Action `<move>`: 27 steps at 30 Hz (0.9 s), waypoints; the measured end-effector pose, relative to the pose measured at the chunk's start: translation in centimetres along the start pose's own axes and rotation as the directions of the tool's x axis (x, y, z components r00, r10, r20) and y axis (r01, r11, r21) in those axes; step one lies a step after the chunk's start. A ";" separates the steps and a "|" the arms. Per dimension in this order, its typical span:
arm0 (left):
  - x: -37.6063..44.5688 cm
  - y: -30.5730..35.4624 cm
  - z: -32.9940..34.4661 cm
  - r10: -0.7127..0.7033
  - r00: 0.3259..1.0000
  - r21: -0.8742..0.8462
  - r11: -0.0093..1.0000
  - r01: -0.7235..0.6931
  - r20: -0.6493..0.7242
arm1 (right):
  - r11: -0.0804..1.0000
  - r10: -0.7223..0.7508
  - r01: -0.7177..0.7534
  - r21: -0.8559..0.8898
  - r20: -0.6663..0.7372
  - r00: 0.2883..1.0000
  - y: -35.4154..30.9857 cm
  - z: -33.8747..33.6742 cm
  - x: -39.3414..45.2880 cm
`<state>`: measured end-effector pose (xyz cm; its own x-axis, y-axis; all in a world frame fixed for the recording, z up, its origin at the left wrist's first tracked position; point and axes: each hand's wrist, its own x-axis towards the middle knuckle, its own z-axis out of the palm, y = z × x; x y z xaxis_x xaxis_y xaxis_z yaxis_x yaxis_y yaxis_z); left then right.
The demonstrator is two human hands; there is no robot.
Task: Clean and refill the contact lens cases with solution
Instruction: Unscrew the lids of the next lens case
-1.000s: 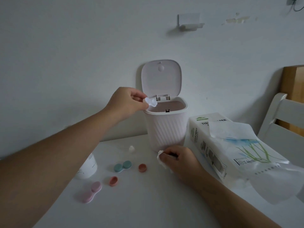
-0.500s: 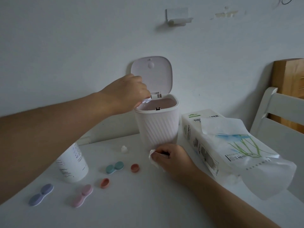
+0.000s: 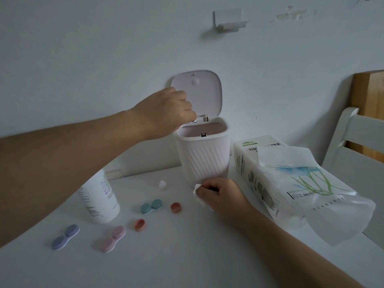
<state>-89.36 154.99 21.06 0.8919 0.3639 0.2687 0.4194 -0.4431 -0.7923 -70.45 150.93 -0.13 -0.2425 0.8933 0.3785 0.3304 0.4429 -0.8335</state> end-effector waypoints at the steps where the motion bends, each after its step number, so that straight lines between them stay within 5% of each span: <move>1: 0.1 0.0 -0.1 0.008 1.000 0.026 1.000 -0.008 0.005 | 1.000 0.004 -0.004 0.005 -0.003 1.000 0.0 0.0 0.0; 14: 1.2 0.3 -1.4 0.029 0.999 0.104 0.994 -0.031 0.014 | 1.000 0.019 -0.019 0.006 0.002 1.000 0.0 0.0 0.0; 27: 0.9 2.0 -1.3 -0.040 0.999 -0.060 0.997 0.040 -0.013 | 1.000 -0.006 0.007 -0.008 0.009 1.000 -0.1 -0.1 0.0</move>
<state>-87.50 153.41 20.45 0.8763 0.3708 0.3077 0.4638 -0.4763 -0.7470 -70.41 150.90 -0.05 -0.2532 0.8896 0.3801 0.3359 0.4493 -0.8278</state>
